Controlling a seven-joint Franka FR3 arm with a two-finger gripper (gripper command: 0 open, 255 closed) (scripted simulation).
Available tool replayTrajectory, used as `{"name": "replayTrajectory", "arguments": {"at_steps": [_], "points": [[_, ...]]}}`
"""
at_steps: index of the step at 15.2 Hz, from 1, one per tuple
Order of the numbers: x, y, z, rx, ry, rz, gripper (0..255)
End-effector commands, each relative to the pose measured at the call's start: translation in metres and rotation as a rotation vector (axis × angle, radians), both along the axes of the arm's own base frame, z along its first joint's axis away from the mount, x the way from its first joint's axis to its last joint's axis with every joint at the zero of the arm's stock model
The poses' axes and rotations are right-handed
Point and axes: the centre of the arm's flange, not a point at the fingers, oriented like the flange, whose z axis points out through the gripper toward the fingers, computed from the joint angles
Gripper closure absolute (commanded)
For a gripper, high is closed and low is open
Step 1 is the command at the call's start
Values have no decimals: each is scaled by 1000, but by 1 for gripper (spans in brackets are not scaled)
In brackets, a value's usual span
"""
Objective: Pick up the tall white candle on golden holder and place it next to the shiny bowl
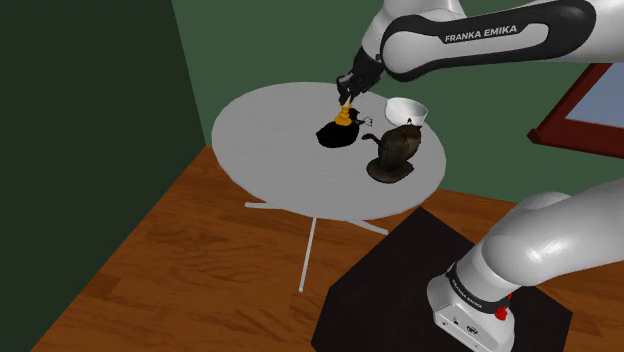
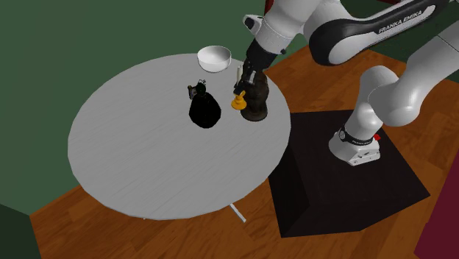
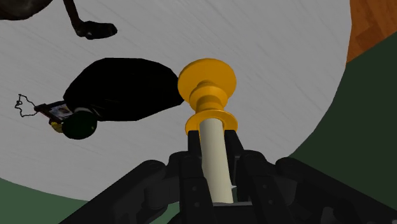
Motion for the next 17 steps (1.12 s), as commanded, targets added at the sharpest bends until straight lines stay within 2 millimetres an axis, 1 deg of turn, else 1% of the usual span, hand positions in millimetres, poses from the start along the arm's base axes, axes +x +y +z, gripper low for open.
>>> {"name": "replayTrajectory", "arguments": {"at_steps": [1,17], "points": [[-8,-25,-1,0,0,1,255],[-69,-227,0,0,0,1,255]]}}
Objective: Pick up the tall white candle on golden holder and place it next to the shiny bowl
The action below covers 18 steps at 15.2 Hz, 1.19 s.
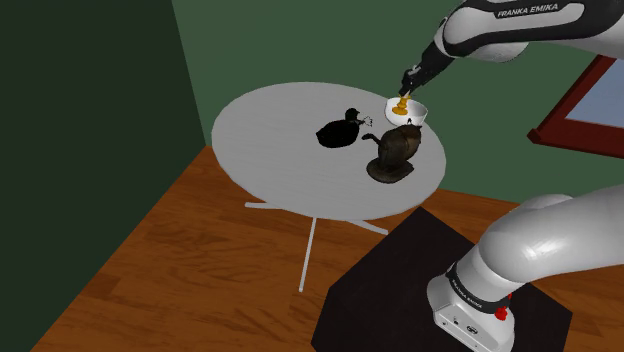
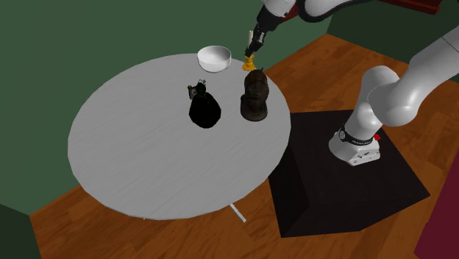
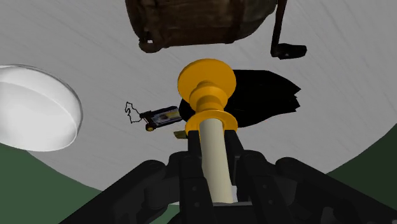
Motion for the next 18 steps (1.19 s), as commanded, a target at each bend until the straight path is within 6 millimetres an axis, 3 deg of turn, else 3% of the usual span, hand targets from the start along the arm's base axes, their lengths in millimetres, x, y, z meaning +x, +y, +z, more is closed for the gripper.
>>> {"name": "replayTrajectory", "arguments": {"at_steps": [1,18], "points": [[-10,-26,-1,-1,0,2,255],[-73,-235,0,-1,0,2,255]]}}
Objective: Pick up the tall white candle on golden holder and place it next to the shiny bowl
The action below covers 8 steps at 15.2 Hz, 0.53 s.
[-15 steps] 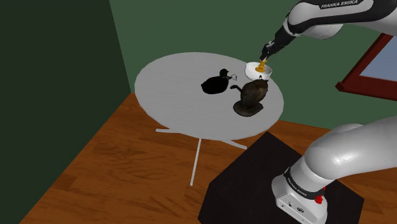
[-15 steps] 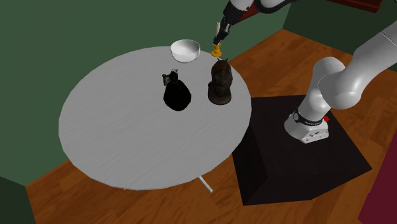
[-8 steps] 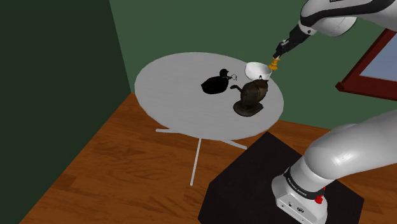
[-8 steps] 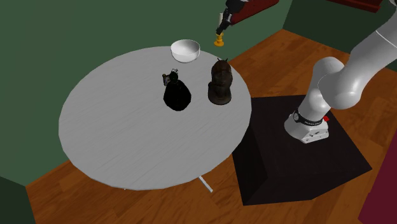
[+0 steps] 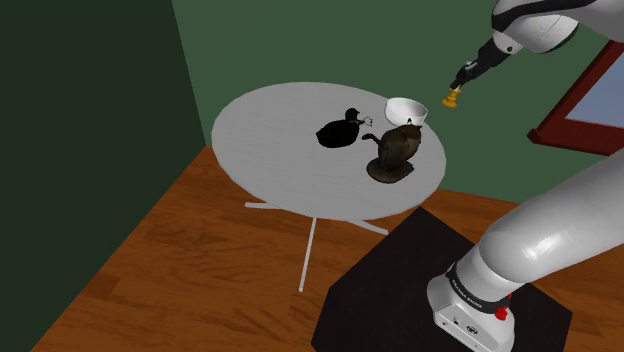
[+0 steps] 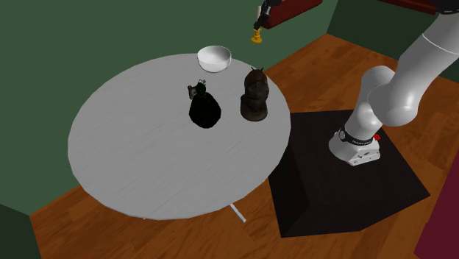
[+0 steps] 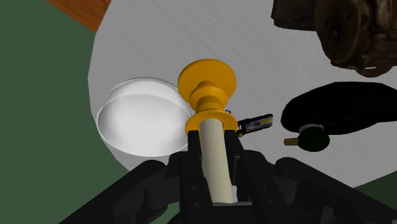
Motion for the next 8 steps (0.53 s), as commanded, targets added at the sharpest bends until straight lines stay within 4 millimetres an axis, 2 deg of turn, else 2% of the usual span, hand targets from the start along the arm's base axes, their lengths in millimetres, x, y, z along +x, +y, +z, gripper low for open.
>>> {"name": "replayTrajectory", "arguments": {"at_steps": [1,8], "points": [[-4,-11,-5,-1,0,1,255],[-4,-11,-42,-1,0,1,255]]}}
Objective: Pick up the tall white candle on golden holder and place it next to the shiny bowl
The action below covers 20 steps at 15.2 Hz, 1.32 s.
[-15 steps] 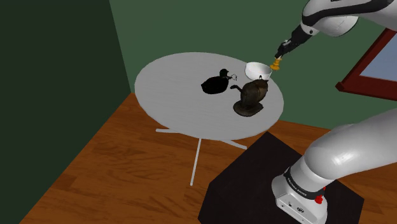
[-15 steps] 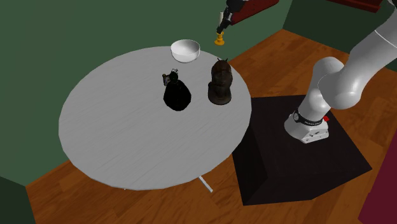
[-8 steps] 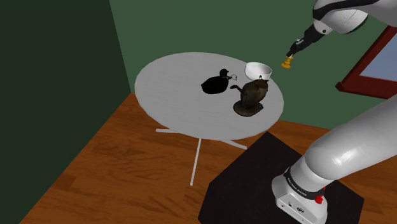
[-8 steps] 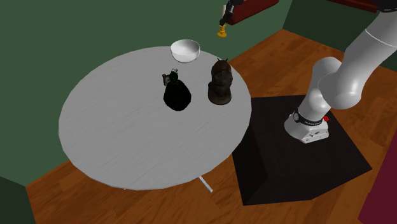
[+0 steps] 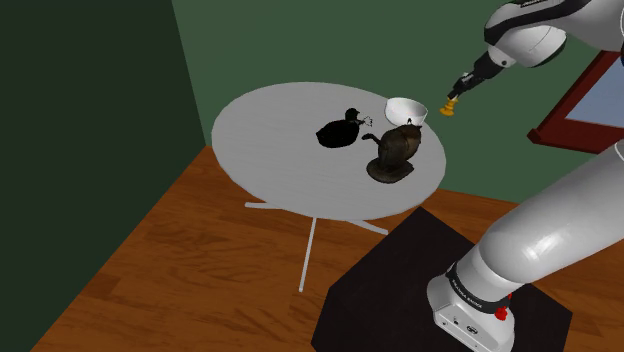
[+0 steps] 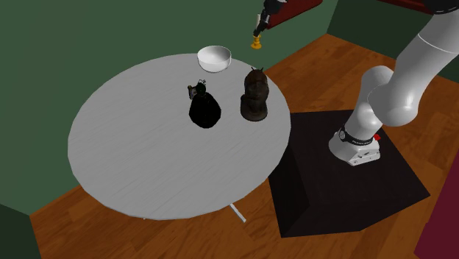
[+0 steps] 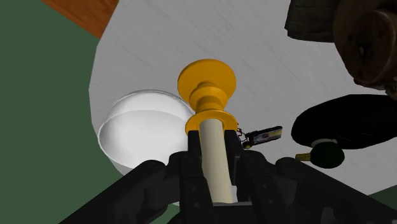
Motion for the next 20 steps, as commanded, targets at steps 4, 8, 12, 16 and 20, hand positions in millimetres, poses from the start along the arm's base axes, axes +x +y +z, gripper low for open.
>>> {"name": "replayTrajectory", "arguments": {"at_steps": [4,8,12,16,20], "points": [[0,0,-26,0,0,0,255],[0,0,-47,0,0,0,255],[0,0,-68,0,0,0,255],[0,0,-89,0,0,0,255],[0,0,-110,0,0,0,255]]}}
